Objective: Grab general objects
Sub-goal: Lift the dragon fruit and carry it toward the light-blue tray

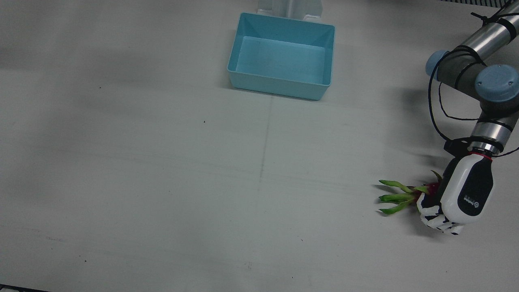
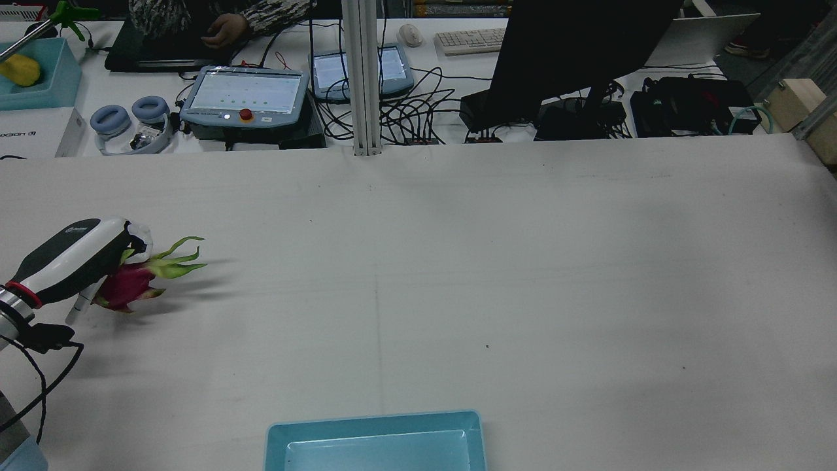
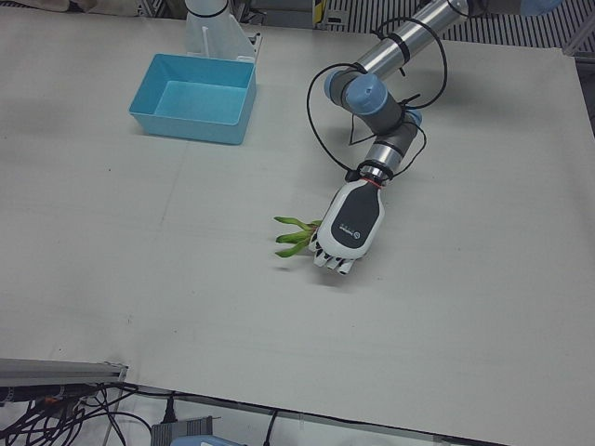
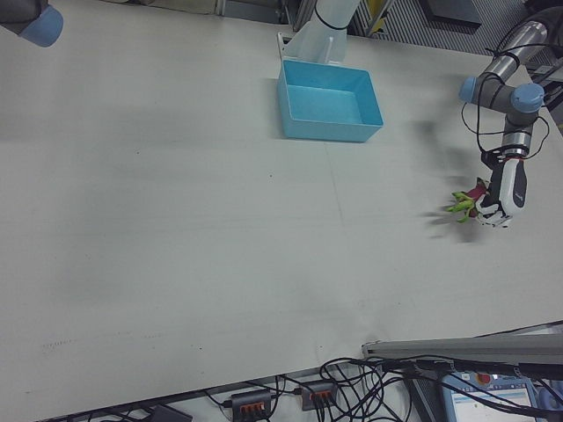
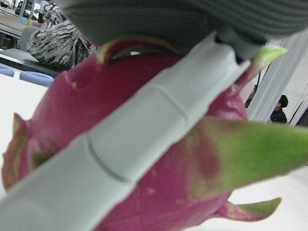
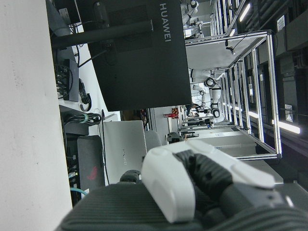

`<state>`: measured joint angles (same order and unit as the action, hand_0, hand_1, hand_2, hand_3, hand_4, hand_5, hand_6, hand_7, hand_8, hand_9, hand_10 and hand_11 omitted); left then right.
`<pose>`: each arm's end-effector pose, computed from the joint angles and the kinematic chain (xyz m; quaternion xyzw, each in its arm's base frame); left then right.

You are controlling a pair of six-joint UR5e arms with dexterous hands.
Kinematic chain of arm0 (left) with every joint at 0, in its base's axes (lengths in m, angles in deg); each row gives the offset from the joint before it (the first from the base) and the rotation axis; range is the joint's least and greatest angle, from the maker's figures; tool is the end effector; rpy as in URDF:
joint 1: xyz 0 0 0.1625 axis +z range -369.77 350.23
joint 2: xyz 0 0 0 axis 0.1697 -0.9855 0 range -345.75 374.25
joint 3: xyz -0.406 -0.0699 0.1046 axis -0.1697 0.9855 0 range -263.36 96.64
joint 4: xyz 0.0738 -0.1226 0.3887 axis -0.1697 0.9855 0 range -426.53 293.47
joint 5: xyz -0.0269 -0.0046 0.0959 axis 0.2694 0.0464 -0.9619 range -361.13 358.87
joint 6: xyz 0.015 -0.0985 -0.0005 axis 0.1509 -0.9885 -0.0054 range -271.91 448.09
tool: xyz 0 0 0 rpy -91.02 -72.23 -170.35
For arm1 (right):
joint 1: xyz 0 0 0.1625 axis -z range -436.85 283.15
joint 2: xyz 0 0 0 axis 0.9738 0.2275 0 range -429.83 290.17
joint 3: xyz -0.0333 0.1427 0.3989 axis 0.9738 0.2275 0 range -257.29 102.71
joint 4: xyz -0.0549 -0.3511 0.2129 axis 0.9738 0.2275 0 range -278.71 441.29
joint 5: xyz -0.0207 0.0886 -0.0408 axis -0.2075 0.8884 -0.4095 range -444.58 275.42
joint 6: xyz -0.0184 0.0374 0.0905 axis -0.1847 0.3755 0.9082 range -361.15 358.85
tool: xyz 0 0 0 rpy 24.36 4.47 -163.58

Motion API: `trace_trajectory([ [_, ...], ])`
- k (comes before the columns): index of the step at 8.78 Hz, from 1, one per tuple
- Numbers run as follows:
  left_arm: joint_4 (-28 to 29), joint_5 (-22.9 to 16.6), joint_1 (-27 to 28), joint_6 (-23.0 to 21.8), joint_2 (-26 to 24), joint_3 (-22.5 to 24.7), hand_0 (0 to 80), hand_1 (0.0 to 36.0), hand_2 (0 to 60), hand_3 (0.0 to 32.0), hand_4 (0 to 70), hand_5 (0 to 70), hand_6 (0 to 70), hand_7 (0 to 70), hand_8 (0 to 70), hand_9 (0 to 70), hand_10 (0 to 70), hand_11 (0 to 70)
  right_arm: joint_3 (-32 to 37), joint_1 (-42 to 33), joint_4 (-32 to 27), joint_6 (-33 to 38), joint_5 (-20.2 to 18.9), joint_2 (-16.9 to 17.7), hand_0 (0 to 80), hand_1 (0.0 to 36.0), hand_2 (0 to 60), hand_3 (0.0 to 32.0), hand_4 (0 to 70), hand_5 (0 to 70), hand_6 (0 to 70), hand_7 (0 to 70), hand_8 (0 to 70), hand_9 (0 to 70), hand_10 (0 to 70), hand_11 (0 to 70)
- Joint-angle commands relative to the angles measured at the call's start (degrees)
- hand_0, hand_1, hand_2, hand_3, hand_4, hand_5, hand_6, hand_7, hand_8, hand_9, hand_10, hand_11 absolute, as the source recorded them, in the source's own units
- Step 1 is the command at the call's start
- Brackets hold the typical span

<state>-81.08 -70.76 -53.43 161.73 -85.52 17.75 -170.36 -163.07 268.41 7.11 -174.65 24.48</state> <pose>0.2763 -0.4959 0.5305 0.2876 0.6847 -0.4425 0.5026 0.1036 -0.4521 0.7079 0.0690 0.6500 -0.7562 0.0292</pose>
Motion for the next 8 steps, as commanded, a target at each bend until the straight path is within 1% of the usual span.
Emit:
trace_trajectory([
  [1,-1.5,-10.9,-1.5,-7.0,-0.3,4.1,80.0,36.0,60.0,0.0,70.0,70.0,70.0,70.0,70.0,70.0,70.0,70.0,0.0,-0.1,0.0,0.0,0.1,0.0,0.0,0.0,0.0,0.0,0.0,0.0,0.0,0.0,0.0,0.0,0.0,0.0],
  [2,-0.8,-15.1,-1.8,-10.3,-1.1,4.6,80.0,36.0,60.0,0.0,70.0,70.0,70.0,70.0,70.0,70.0,70.0,70.0,0.0,0.0,0.0,0.0,0.1,0.0,0.0,0.0,0.0,0.0,0.0,0.0,0.0,0.0,0.0,0.0,0.0,0.0],
  [3,-0.8,-18.7,-2.6,-11.9,-3.1,5.8,80.0,36.0,60.0,0.0,70.0,70.0,70.0,70.0,70.0,70.0,70.0,70.0,0.0,0.0,0.0,0.0,0.0,0.0,0.0,0.0,0.0,0.0,0.0,0.0,0.0,0.0,0.0,0.0,0.0,0.0],
  [5,-0.1,-26.8,-2.9,-17.7,-7.4,6.2,80.0,36.0,60.0,0.0,70.0,70.0,70.0,70.0,70.0,70.0,70.0,70.0,0.0,0.0,0.0,0.0,0.0,0.0,0.0,0.0,0.0,0.0,0.0,0.0,0.0,0.0,0.0,0.0,0.0,0.0],
  [7,-0.1,-32.7,-2.8,-22.6,-11.8,6.3,80.0,36.0,60.0,0.0,70.0,70.0,70.0,70.0,70.0,70.0,70.0,70.0,0.0,0.0,0.0,0.0,0.1,0.1,0.0,0.0,0.0,0.0,0.0,0.0,0.0,0.0,0.0,0.0,0.0,0.0],
  [8,-0.2,-33.7,-2.3,-24.3,-13.2,7.3,80.0,36.0,60.0,0.0,70.0,70.0,70.0,70.0,70.0,70.0,70.0,70.0,0.0,0.0,0.0,0.0,0.1,0.0,0.0,0.0,0.0,0.0,0.0,0.0,0.0,0.0,0.0,0.0,0.0,0.0],
])
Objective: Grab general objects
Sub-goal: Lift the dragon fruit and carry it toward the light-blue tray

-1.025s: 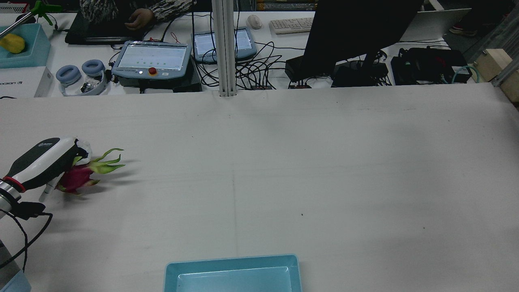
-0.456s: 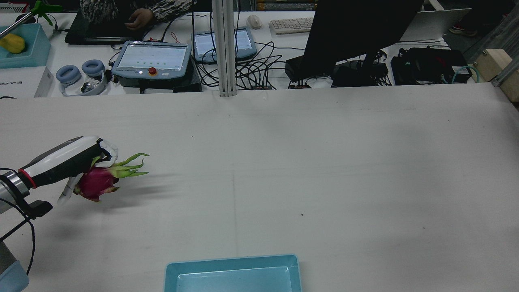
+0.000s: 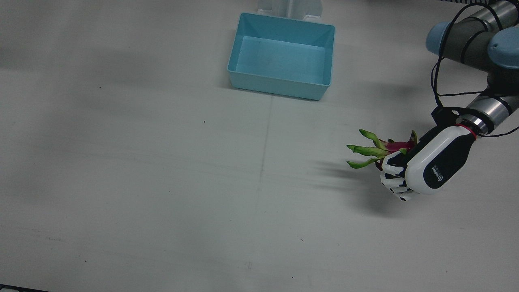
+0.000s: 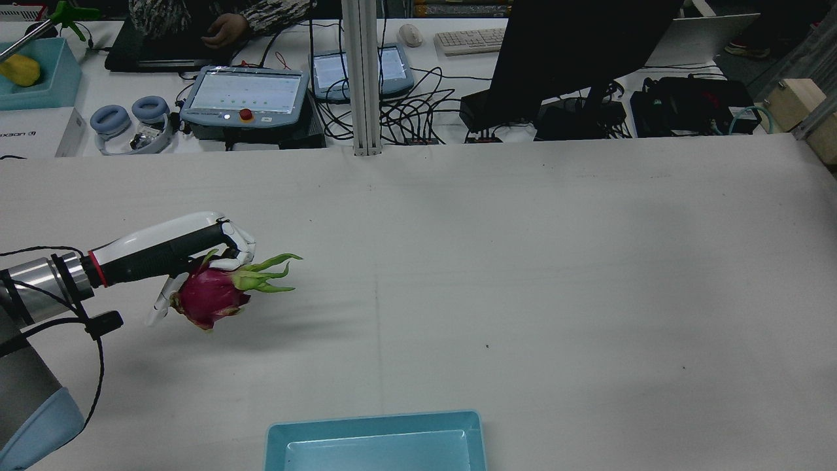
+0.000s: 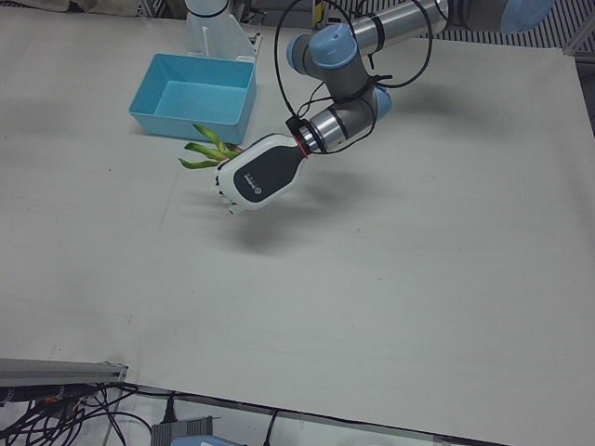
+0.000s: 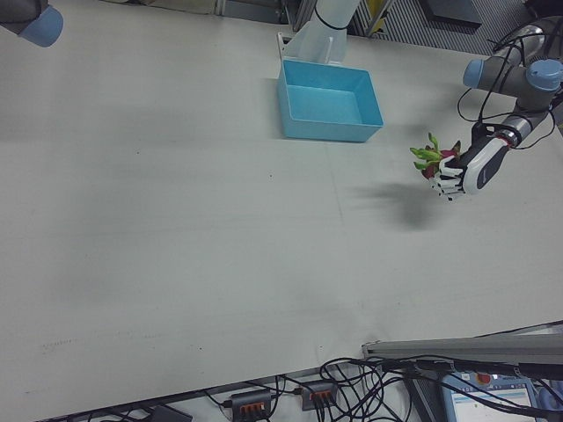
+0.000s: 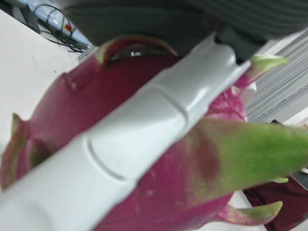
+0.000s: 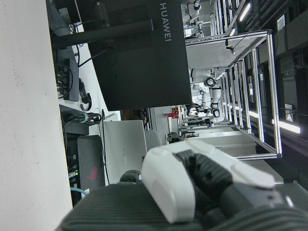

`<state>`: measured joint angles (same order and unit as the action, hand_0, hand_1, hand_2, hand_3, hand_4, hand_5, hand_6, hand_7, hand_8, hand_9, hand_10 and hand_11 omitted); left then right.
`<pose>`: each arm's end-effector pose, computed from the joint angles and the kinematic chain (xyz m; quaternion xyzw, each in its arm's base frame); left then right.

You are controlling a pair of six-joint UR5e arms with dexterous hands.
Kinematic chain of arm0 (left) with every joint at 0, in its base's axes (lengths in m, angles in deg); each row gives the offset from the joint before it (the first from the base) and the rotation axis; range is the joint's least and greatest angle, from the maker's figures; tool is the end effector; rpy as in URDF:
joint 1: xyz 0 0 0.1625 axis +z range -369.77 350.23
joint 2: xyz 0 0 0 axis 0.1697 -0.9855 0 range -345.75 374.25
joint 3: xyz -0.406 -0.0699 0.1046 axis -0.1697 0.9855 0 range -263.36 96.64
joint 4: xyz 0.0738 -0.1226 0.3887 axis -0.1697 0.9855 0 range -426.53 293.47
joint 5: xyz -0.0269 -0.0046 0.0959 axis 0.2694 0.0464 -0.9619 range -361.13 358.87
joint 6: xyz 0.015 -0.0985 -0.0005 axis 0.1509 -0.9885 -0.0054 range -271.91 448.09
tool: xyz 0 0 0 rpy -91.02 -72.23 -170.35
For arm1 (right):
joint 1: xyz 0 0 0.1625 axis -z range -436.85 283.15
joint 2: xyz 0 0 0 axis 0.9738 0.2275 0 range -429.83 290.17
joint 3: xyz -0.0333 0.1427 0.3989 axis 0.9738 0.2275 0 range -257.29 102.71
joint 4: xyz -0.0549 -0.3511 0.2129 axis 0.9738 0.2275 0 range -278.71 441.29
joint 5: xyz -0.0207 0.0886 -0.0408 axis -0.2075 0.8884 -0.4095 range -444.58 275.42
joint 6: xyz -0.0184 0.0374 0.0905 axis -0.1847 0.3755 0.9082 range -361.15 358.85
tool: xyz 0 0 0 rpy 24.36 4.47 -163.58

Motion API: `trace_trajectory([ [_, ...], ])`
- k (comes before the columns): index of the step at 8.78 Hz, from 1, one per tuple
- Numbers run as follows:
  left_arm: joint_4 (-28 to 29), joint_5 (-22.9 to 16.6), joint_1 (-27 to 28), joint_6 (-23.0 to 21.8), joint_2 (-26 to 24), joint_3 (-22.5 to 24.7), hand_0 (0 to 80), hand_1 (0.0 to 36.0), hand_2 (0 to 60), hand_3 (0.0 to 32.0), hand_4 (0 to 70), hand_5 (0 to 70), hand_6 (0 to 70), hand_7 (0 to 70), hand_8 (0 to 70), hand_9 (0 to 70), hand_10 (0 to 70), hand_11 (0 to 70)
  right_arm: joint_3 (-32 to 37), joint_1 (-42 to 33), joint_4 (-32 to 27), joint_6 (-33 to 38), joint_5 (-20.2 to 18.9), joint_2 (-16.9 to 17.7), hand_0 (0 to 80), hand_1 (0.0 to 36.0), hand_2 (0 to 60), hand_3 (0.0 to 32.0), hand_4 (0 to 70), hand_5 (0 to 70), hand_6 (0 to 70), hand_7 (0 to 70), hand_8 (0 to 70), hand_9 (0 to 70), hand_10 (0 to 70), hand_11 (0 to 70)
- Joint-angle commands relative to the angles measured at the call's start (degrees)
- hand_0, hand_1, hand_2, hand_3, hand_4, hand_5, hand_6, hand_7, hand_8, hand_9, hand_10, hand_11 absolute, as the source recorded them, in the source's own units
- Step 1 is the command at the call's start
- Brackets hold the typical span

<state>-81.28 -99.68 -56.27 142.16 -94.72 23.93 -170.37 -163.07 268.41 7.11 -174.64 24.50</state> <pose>0.3150 -0.5042 0.3892 0.0341 0.8247 -0.3234 0.4628 0.1036 -0.4519 0.7080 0.0689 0.6500 -0.7563 0.0292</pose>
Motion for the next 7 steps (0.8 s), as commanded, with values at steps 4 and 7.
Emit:
trace_trajectory([
  [4,-1.9,-4.8,10.1,-10.5,-6.8,8.9,80.0,36.0,60.0,0.0,70.0,70.0,70.0,70.0,70.0,70.0,70.0,70.0,0.0,0.0,0.0,0.0,0.0,0.0,0.0,0.0,0.0,0.0,0.0,0.0,0.0,0.0,0.0,0.0,0.0,0.0],
  [7,-2.8,-4.7,19.0,-10.6,-13.4,8.9,80.0,36.0,60.0,0.0,70.0,70.0,70.0,70.0,70.0,70.0,70.0,70.0,0.0,0.0,0.0,0.0,0.0,0.0,0.0,0.0,0.0,0.0,0.0,0.0,0.0,0.0,0.0,0.0,0.0,0.0],
])
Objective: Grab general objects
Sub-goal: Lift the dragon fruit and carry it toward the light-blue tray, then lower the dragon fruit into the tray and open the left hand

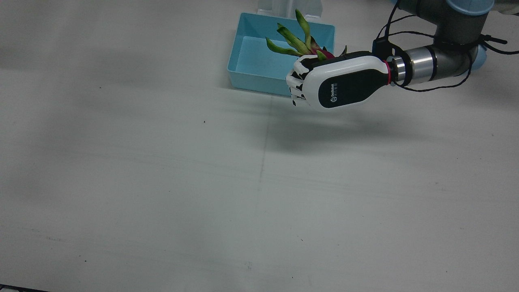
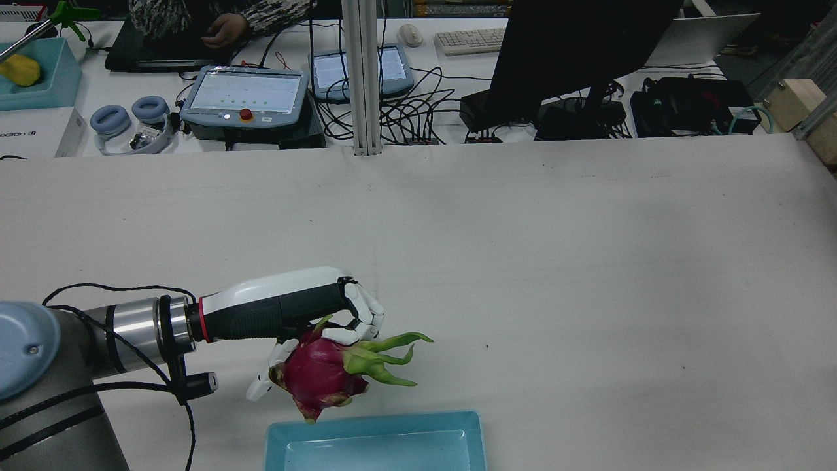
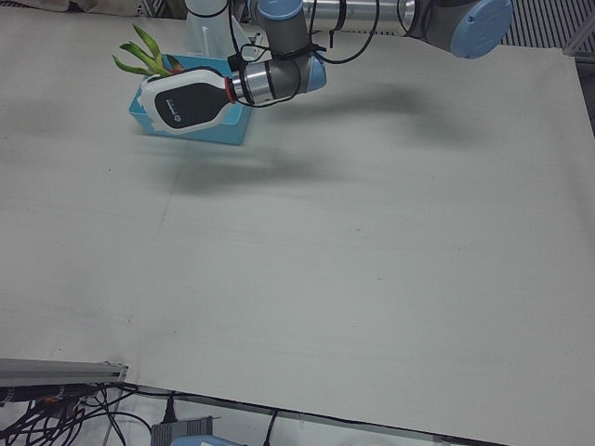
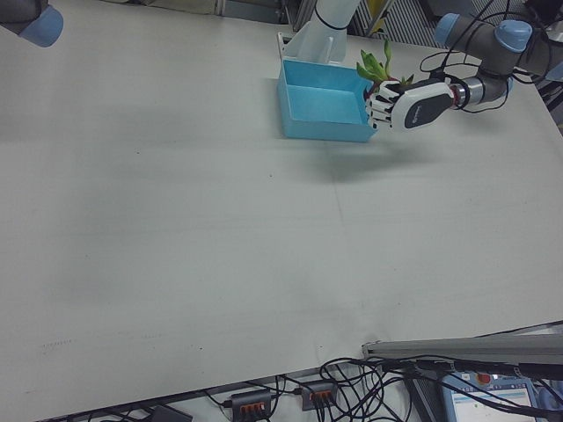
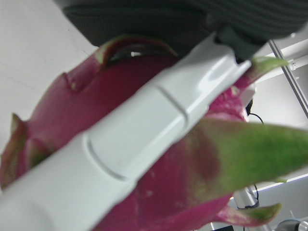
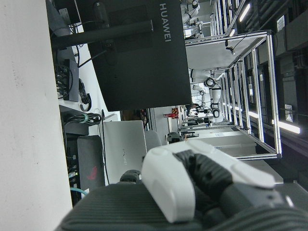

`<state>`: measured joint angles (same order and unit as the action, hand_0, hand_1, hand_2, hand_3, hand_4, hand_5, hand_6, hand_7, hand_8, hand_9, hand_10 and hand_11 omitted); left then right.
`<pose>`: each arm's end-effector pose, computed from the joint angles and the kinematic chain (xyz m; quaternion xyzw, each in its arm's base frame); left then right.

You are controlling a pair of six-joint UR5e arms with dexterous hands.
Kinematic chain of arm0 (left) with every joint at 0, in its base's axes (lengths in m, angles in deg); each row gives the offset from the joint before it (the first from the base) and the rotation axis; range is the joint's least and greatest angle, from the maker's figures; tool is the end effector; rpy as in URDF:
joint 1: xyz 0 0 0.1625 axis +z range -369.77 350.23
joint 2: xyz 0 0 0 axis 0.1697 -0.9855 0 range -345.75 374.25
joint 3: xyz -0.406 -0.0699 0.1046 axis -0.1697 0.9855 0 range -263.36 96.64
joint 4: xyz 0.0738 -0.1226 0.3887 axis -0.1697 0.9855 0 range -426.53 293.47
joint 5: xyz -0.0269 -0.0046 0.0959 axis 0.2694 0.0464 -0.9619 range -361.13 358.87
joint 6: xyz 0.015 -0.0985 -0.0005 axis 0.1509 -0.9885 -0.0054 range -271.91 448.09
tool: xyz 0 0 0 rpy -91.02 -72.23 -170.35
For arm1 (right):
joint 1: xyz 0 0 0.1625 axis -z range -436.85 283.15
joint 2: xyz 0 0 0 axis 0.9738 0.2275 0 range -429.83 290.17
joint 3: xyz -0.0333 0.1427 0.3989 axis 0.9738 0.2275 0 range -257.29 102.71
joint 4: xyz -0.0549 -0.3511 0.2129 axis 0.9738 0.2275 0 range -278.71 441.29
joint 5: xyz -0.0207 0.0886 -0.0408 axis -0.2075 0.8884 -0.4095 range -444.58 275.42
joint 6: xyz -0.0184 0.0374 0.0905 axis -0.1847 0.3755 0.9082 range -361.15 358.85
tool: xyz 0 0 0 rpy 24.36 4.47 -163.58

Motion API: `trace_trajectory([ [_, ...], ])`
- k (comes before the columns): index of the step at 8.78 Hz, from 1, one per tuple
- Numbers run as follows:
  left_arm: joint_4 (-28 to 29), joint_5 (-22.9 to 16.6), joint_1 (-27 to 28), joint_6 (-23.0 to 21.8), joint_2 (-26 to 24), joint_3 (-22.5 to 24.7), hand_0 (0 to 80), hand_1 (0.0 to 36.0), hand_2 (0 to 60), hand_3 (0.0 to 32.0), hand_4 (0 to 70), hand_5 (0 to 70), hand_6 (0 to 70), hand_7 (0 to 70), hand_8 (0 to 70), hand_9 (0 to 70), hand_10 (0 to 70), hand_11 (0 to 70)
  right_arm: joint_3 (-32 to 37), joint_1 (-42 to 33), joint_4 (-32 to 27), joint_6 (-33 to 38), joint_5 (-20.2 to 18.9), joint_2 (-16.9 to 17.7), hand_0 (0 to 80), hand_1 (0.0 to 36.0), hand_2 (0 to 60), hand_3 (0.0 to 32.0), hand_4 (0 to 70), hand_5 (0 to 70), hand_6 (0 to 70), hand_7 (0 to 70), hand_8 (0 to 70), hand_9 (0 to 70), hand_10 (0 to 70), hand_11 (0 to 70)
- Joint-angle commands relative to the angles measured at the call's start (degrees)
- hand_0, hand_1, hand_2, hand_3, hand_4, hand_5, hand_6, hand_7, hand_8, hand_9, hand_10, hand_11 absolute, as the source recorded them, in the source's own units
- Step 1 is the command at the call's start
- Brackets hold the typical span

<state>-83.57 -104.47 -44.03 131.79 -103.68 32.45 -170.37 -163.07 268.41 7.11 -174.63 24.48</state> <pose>0.4076 -0.4111 0.2439 -0.1449 0.8773 -0.2089 0.4070 0.1036 -0.4521 0.7078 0.0689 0.6501 -0.7561 0.0293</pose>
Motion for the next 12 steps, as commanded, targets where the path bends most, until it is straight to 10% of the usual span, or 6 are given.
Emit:
trace_trajectory([
  [1,0.7,0.1,9.4,-0.2,-5.8,0.2,80.0,36.0,60.0,0.0,70.0,70.0,70.0,70.0,70.0,70.0,70.0,70.0,0.0,0.0,0.0,0.0,0.0,0.0,0.0,0.0,0.0,0.0,0.0,0.0,0.0,0.0,0.0,0.0,0.0,0.0],
  [2,3.6,0.1,10.5,-0.1,-5.6,-0.4,80.0,36.0,60.0,0.0,70.0,70.0,70.0,70.0,70.0,70.0,70.0,70.0,0.0,0.0,0.0,0.0,0.0,0.0,0.0,0.0,0.0,0.0,0.0,0.0,0.0,0.0,0.0,0.0,0.0,0.0],
  [3,4.2,0.1,10.3,0.2,-5.1,-0.7,80.0,36.0,60.0,0.0,57.8,70.0,70.0,70.0,30.8,39.0,47.7,70.0,0.0,0.0,0.0,0.0,0.0,0.0,0.0,0.0,0.0,0.0,0.0,0.0,0.0,0.0,0.0,0.0,0.0,0.0],
  [4,4.0,0.1,10.2,0.4,-5.0,-0.6,80.0,36.0,60.0,0.0,30.1,70.0,53.5,70.0,9.7,17.6,27.0,44.0,0.0,0.0,0.0,0.0,0.0,0.0,0.0,0.0,0.0,0.0,0.0,0.0,0.0,0.0,0.0,0.0,0.0,0.0],
  [6,5.8,-0.2,10.2,0.5,-3.6,-0.8,80.0,36.0,60.0,0.0,4.9,70.0,18.8,46.7,2.7,7.9,20.1,35.3,0.0,0.0,0.0,0.0,0.0,0.0,0.0,0.0,0.0,0.0,0.0,0.0,0.0,0.0,0.0,0.0,0.0,0.0],
  [12,14.2,-1.6,9.5,-0.1,4.5,-0.8,80.0,36.0,60.0,0.0,4.6,64.8,7.0,28.6,0.4,4.3,18.6,33.3,0.0,0.0,0.0,0.0,0.0,0.0,0.0,0.0,0.0,0.0,0.0,0.0,0.0,0.0,0.0,0.0,0.0,0.0],
])
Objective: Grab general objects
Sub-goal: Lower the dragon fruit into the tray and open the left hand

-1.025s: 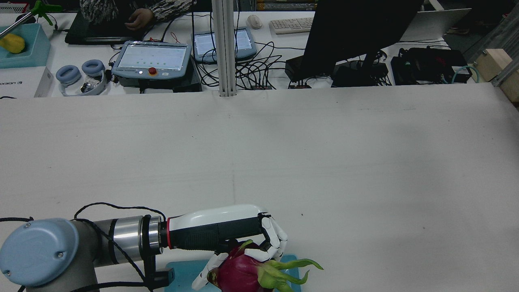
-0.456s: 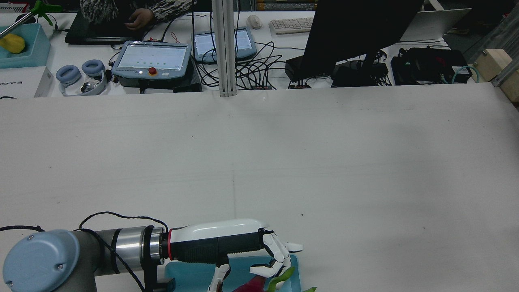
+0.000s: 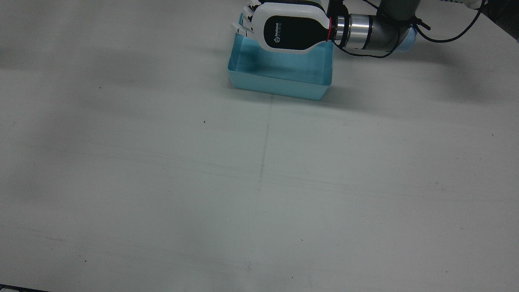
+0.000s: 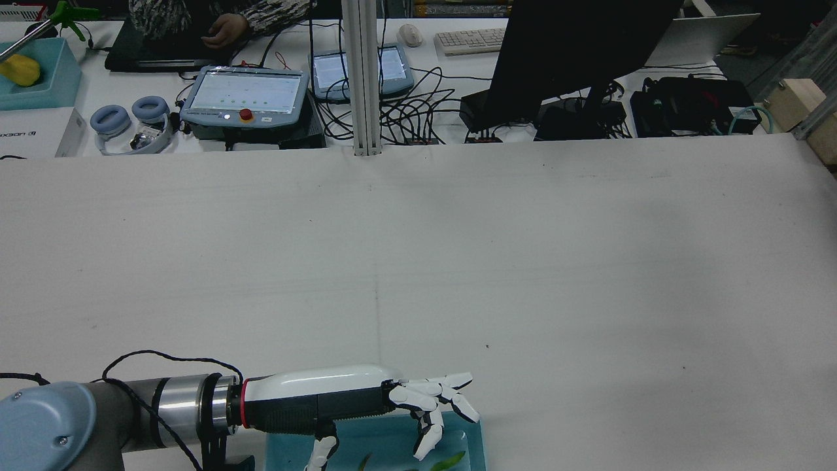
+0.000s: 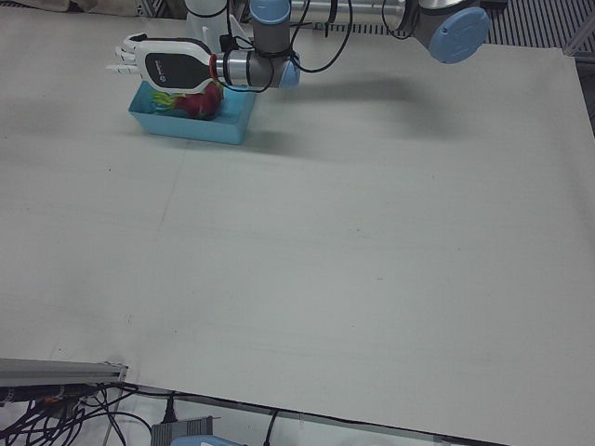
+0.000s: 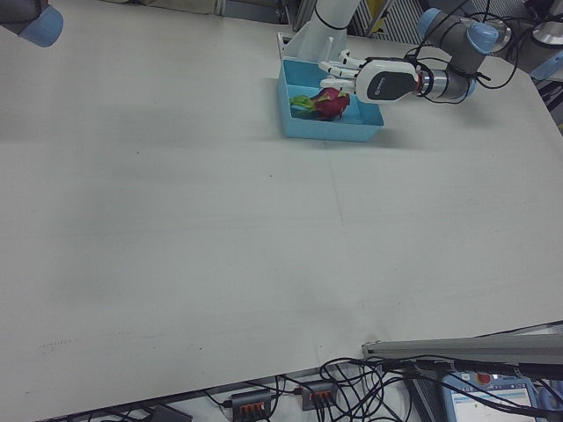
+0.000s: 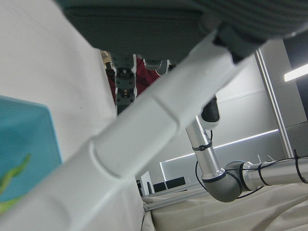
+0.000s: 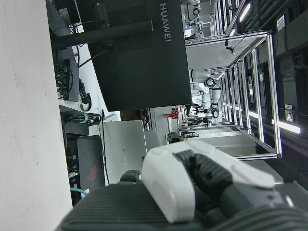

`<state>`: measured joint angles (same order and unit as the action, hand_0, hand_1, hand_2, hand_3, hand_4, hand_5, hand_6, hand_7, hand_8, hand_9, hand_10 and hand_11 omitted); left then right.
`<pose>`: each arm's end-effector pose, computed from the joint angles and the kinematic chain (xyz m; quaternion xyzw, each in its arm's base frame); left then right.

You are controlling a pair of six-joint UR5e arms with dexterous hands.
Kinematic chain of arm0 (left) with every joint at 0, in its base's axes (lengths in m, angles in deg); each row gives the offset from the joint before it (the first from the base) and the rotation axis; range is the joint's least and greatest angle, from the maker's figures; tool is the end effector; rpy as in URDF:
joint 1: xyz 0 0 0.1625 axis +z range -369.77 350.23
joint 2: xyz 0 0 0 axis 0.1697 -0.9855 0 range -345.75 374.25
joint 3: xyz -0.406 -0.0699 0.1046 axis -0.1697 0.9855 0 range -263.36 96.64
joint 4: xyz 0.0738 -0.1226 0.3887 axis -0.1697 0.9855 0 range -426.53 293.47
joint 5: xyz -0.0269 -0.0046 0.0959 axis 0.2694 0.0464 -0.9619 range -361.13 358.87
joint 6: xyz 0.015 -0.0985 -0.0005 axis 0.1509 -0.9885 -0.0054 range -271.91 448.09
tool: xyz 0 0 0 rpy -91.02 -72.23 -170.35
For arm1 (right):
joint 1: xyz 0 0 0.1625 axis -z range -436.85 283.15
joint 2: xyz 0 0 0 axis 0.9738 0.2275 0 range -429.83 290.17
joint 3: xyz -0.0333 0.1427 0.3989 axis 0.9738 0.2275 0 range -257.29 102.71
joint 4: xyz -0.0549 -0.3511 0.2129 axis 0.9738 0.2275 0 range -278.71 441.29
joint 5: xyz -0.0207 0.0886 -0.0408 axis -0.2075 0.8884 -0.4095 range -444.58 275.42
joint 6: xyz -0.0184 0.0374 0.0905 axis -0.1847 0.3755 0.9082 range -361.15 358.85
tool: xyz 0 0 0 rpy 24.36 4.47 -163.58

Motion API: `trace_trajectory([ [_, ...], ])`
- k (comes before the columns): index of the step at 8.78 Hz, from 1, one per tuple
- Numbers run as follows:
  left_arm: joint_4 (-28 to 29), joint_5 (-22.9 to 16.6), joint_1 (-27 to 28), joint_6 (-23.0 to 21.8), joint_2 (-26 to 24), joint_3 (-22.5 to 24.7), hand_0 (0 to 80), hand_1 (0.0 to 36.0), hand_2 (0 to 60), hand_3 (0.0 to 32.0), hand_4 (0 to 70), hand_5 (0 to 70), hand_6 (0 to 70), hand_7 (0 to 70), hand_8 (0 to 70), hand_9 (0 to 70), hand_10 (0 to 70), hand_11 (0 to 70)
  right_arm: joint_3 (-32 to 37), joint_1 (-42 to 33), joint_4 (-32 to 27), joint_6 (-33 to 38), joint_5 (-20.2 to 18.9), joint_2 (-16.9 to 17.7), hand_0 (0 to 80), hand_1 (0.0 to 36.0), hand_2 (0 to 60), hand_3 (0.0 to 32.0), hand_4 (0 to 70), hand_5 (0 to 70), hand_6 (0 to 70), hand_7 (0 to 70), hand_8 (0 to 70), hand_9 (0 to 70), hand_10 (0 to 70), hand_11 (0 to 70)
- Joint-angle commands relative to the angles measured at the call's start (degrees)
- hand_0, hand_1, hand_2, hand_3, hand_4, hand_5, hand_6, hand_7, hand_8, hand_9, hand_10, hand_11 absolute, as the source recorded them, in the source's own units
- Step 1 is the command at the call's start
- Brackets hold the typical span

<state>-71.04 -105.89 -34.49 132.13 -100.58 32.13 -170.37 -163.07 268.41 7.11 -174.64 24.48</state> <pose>0.4704 -0.3354 0.2469 -0.2169 0.8942 -0.1187 0.3732 0.1036 -0.4521 0.7078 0.0689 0.6501 -0.7562 0.0292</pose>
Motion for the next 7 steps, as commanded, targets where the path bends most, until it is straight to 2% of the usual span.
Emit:
trace_trajectory([
  [1,2.6,-0.1,-1.8,-0.7,2.8,-0.5,80.0,36.0,60.0,0.0,4.0,70.0,10.7,36.3,1.1,5.8,16.3,29.8,0.0,0.0,0.0,0.0,0.1,0.0,0.0,0.0,0.0,0.0,0.0,0.0,0.0,0.0,0.0,0.0,0.0,0.0],
  [2,3.1,0.1,-6.0,-0.8,3.5,-1.1,80.0,36.0,60.0,0.0,16.0,70.0,18.2,46.3,2.6,7.8,14.0,26.1,0.0,0.0,0.0,0.0,0.0,0.0,0.0,0.0,0.0,0.0,0.0,0.0,0.0,0.0,0.0,0.0,0.0,0.0],
  [3,6.4,0.5,-10.7,-2.4,4.2,-4.6,80.0,36.0,60.0,0.0,27.3,70.0,24.8,53.3,3.9,9.2,17.1,30.3,0.0,0.0,0.0,0.0,0.0,0.0,0.0,0.0,0.0,0.0,0.0,0.0,0.0,0.0,0.0,0.0,0.0,0.0],
  [4,7.8,0.8,-15.3,-3.3,4.0,-9.2,80.0,36.0,60.0,0.0,33.0,70.0,29.5,60.5,5.0,10.9,15.9,28.3,0.0,0.0,0.0,0.0,0.0,0.0,0.0,0.0,0.0,0.0,0.0,0.0,0.0,0.0,0.0,0.0,0.0,0.0],
  [5,7.8,1.7,-18.1,-3.7,4.0,-11.5,80.0,36.0,60.0,0.0,39.5,70.0,36.3,70.0,6.2,12.9,14.3,25.9,0.0,0.0,0.0,0.0,0.0,0.0,0.0,0.0,0.0,0.0,0.0,0.0,0.0,0.0,0.0,0.0,0.0,0.0],
  [6,10.0,2.5,-23.0,-3.7,3.6,-16.2,80.0,36.0,60.0,0.0,41.7,70.0,39.1,70.0,6.8,13.7,15.6,27.8,0.0,0.0,0.0,0.0,0.0,0.0,0.0,0.0,0.0,0.0,0.0,0.0,0.0,0.0,0.0,0.0,0.0,0.0],
  [7,11.9,3.1,-26.5,-3.6,2.9,-20.6,80.0,36.0,60.0,0.0,46.7,70.0,44.3,70.0,7.8,15.0,18.1,31.3,0.0,0.0,0.0,0.0,0.0,0.0,0.0,0.0,0.0,0.0,0.0,0.0,0.0,0.0,0.0,0.0,0.0,0.0],
])
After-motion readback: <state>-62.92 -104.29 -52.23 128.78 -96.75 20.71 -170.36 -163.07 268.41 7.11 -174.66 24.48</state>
